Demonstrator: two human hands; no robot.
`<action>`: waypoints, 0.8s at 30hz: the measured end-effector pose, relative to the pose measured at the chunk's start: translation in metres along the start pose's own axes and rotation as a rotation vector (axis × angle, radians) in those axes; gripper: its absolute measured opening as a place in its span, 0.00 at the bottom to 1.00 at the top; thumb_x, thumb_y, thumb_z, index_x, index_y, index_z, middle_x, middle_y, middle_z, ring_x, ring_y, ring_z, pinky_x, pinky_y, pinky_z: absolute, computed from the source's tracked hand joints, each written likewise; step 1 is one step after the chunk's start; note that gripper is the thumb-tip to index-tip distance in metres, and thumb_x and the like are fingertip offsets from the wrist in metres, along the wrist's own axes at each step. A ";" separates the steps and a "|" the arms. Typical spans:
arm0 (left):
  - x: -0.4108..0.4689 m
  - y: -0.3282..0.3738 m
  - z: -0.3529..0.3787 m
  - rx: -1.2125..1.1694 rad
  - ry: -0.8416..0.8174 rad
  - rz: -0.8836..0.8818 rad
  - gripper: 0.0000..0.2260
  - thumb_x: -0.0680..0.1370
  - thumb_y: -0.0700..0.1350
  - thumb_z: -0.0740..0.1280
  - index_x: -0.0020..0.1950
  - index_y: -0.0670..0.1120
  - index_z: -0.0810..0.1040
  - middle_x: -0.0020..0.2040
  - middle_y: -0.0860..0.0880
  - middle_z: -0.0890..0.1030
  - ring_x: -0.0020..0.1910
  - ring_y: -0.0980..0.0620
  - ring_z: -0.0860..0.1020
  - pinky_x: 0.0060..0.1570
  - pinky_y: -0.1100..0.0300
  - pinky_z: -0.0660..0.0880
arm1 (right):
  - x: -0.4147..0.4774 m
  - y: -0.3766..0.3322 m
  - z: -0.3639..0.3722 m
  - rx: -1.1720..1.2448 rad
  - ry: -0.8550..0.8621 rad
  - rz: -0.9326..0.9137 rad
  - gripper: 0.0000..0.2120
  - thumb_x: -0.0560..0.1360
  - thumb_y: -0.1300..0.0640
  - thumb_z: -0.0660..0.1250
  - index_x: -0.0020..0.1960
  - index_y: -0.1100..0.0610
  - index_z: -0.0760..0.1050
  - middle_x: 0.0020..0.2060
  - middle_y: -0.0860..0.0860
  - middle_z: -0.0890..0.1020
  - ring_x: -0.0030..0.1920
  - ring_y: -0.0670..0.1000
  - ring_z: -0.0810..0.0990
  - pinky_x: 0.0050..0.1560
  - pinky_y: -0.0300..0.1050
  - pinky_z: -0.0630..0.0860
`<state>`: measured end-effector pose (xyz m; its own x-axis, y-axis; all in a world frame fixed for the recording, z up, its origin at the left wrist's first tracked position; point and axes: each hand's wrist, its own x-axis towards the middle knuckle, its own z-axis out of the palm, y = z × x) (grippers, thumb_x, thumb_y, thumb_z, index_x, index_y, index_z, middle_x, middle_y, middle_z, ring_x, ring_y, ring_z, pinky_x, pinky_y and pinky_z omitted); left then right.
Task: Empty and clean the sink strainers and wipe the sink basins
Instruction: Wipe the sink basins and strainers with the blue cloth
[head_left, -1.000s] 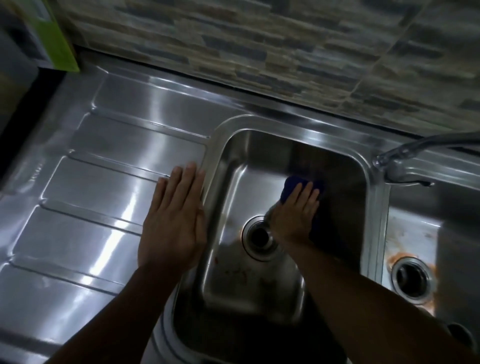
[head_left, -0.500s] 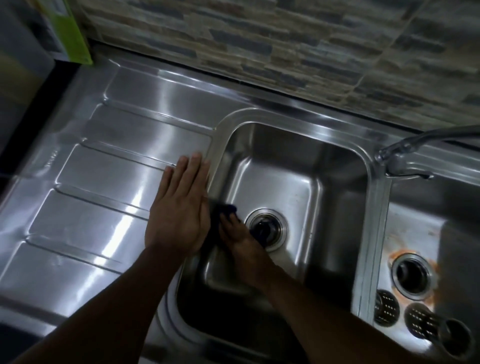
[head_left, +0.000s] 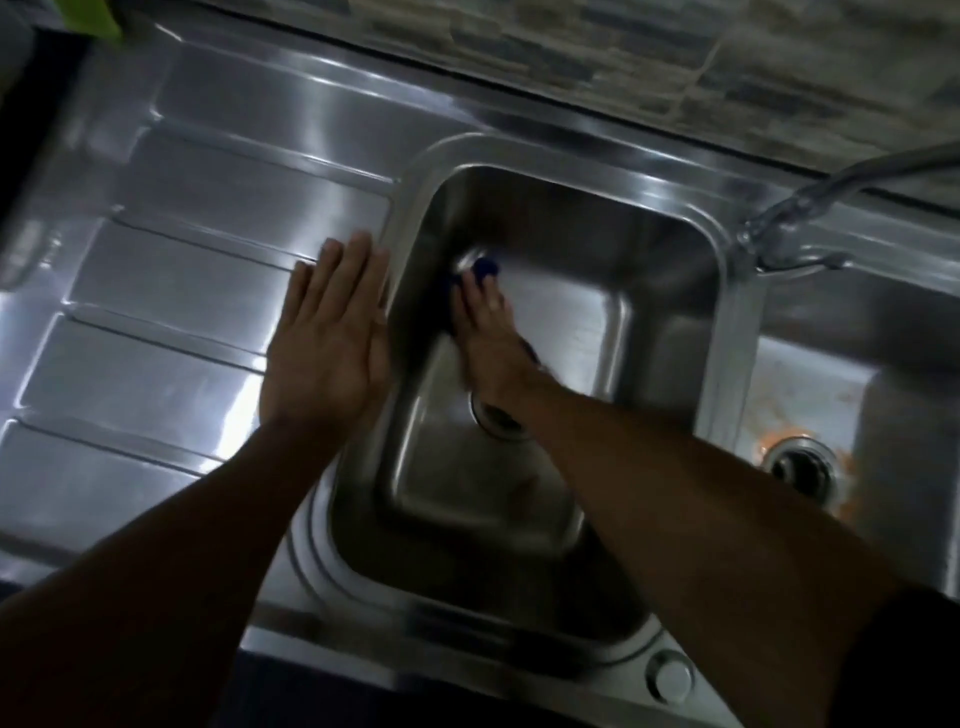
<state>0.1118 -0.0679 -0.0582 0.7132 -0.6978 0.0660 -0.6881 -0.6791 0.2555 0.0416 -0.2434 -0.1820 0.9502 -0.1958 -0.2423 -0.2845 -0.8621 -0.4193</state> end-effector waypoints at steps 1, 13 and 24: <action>0.000 0.001 -0.001 0.005 0.012 0.000 0.25 0.83 0.47 0.52 0.80 0.44 0.61 0.81 0.43 0.60 0.81 0.44 0.56 0.80 0.46 0.52 | -0.016 -0.009 0.006 0.060 -0.014 -0.024 0.34 0.81 0.64 0.56 0.82 0.62 0.44 0.82 0.61 0.43 0.81 0.65 0.40 0.81 0.58 0.45; -0.003 0.005 -0.010 -0.020 -0.013 -0.007 0.25 0.83 0.46 0.50 0.80 0.43 0.59 0.81 0.43 0.58 0.82 0.44 0.54 0.80 0.45 0.50 | -0.182 -0.013 0.010 -0.040 -0.540 -0.197 0.27 0.85 0.62 0.50 0.82 0.57 0.46 0.82 0.56 0.41 0.82 0.61 0.39 0.81 0.55 0.44; 0.000 0.001 -0.007 -0.038 -0.039 -0.026 0.24 0.84 0.48 0.49 0.81 0.45 0.57 0.82 0.45 0.55 0.82 0.47 0.51 0.81 0.46 0.49 | -0.082 0.046 0.003 -0.106 -0.116 0.567 0.38 0.79 0.61 0.56 0.80 0.65 0.37 0.79 0.69 0.39 0.79 0.69 0.37 0.79 0.62 0.40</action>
<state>0.1116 -0.0669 -0.0515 0.7247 -0.6887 0.0218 -0.6633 -0.6887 0.2927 -0.0499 -0.2651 -0.1843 0.6315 -0.5927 -0.4999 -0.7245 -0.6807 -0.1082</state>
